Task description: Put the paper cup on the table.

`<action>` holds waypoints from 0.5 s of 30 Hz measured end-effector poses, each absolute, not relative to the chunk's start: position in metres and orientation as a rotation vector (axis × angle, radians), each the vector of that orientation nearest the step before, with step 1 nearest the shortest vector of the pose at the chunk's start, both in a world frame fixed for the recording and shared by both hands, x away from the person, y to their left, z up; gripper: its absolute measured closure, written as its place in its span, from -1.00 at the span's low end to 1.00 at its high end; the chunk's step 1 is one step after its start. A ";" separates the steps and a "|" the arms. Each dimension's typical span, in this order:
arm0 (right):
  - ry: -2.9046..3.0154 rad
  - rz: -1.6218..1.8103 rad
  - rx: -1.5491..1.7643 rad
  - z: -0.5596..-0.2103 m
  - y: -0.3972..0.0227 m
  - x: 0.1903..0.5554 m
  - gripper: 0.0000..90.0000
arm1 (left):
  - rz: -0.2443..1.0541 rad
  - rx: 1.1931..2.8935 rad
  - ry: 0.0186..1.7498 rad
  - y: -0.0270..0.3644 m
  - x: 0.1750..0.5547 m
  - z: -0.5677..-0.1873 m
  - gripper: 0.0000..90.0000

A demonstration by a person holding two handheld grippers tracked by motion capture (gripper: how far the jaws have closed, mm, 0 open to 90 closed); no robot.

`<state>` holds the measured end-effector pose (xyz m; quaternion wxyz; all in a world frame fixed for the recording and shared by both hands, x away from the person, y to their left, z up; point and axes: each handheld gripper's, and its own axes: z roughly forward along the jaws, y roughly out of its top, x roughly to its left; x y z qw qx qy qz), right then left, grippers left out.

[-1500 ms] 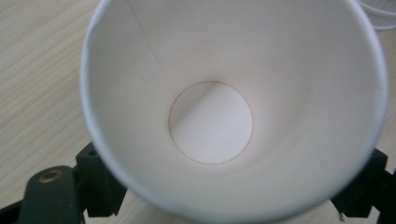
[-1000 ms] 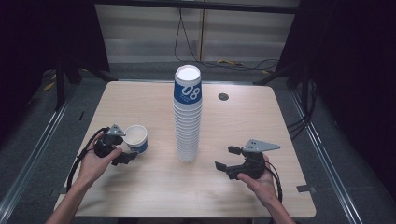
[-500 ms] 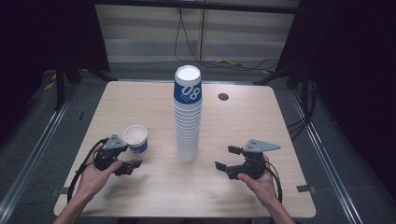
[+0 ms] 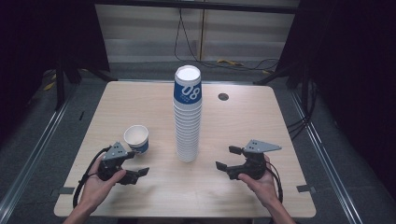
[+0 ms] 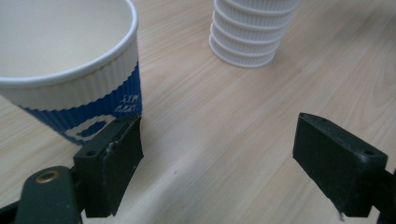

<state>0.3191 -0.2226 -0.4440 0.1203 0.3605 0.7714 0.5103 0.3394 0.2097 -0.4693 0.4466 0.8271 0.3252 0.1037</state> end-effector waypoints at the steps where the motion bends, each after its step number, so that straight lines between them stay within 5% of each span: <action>1: 2.253 1.490 1.055 -0.444 -0.222 0.319 -0.67 | 0.257 2.022 0.802 0.207 0.338 -0.470 -0.65; 15: 2.229 1.436 1.098 -0.443 -0.222 0.312 -0.64 | 0.194 1.929 0.749 0.173 0.328 -0.467 -0.65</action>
